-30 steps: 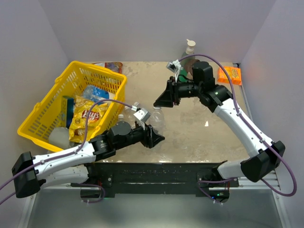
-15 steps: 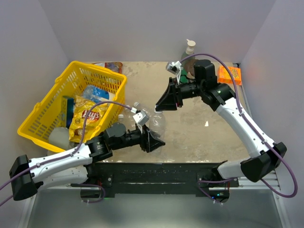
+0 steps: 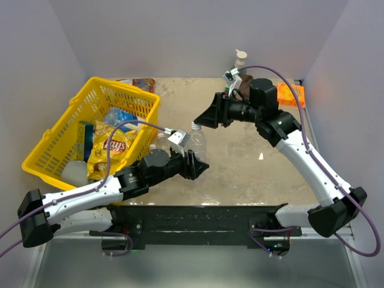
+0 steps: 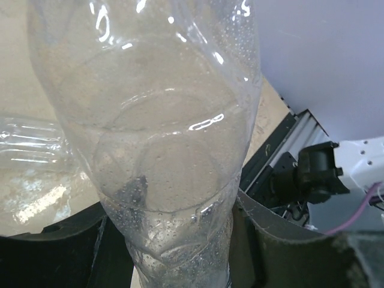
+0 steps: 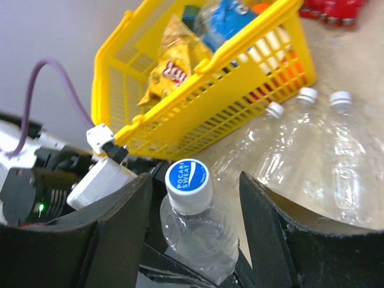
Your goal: Unscrew the bottle caps
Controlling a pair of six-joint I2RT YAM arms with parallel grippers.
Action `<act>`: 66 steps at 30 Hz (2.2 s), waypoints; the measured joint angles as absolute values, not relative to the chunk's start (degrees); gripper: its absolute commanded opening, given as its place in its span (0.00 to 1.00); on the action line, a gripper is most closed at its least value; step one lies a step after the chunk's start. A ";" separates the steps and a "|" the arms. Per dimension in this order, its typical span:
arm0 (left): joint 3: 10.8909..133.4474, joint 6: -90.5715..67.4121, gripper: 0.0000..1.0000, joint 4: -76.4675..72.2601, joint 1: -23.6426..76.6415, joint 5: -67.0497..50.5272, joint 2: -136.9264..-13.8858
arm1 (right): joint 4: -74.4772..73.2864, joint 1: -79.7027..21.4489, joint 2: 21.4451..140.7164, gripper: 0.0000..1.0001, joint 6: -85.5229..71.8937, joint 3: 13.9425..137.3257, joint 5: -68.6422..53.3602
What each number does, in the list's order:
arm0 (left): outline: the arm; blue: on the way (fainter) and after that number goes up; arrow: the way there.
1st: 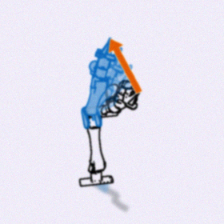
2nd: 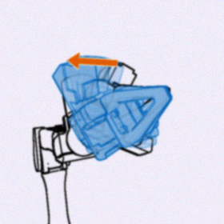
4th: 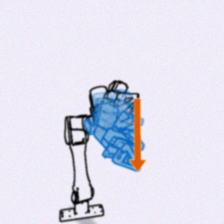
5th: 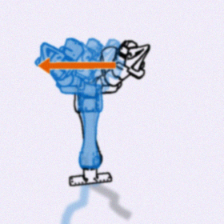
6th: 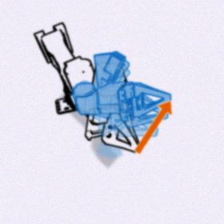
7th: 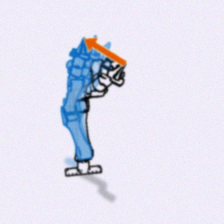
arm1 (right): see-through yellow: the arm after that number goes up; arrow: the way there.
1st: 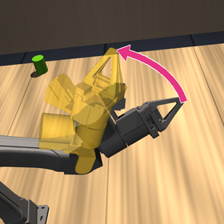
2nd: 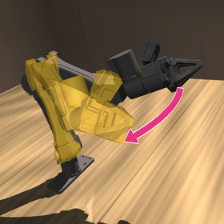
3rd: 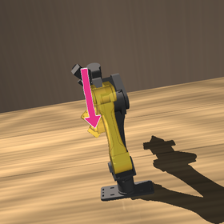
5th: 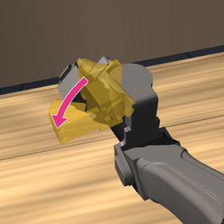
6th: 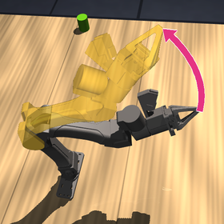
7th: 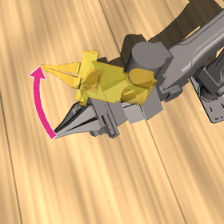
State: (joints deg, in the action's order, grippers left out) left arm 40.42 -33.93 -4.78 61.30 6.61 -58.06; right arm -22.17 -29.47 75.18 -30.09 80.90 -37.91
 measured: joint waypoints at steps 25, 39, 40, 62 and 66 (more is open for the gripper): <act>44.91 -36.49 0.39 1.54 61.32 11.35 -62.89 | -26.55 -34.92 72.95 0.51 -30.41 81.54 -19.77; 44.93 -37.01 0.38 2.31 61.30 12.23 -63.11 | -26.59 -37.26 75.07 0.45 -29.93 82.13 -17.26; 44.93 -37.04 0.38 2.31 61.30 12.25 -63.11 | -26.68 -37.39 75.16 0.45 -29.91 82.28 -16.99; 44.93 -37.45 0.38 2.20 61.52 12.40 -63.09 | -29.19 -39.07 78.02 0.00 -27.77 84.27 -14.00; 43.68 -37.36 0.39 0.19 61.47 11.92 -61.71 | -27.75 -38.70 78.00 0.00 -26.61 84.16 -16.73</act>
State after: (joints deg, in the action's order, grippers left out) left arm 43.68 -37.36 0.19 61.47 11.92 -61.71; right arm -27.75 -38.70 78.00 -26.61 84.16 -16.73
